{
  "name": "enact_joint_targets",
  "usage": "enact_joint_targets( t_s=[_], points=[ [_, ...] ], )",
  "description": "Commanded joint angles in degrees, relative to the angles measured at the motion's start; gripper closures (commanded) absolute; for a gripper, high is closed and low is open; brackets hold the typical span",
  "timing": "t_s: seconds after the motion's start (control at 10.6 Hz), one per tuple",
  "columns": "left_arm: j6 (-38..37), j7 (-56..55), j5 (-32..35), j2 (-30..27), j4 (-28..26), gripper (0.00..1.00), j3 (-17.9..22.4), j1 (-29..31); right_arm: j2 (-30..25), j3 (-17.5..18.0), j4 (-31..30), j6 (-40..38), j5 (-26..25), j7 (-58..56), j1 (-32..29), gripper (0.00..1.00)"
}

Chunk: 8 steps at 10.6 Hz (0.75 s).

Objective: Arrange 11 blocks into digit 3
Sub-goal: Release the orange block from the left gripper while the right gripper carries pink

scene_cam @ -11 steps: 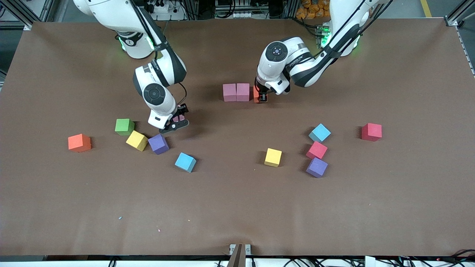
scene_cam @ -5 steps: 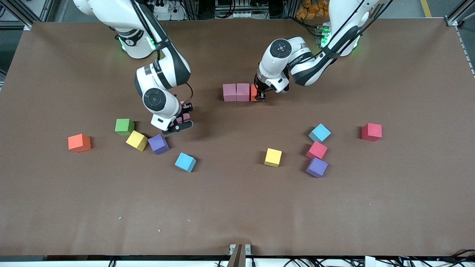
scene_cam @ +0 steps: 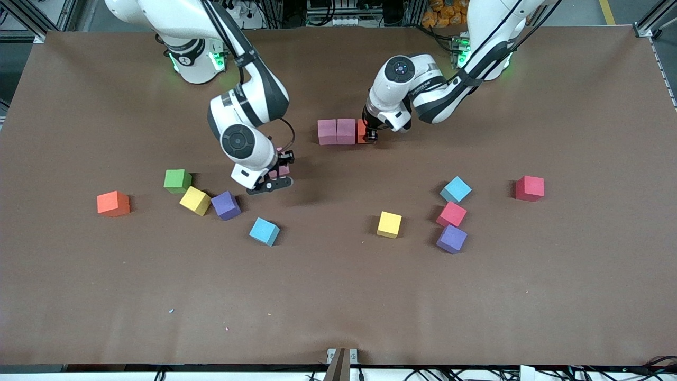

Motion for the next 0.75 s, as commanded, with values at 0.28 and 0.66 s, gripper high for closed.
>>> enact_joint_targets(
  t_s=[0.28,0.66],
  points=[
    [1.42,-11.92,11.11,2.36,0.46,1.00,1.43,-0.59,5.12,0.05,8.24,-0.93,1.45,11.96,4.58,0.98],
    [1.42,-14.99,11.03,3.15,1.86,1.00,1.43,-2.87,8.11,0.05,11.76,-0.32,1.71,17.12,7.39,0.97]
  ],
)
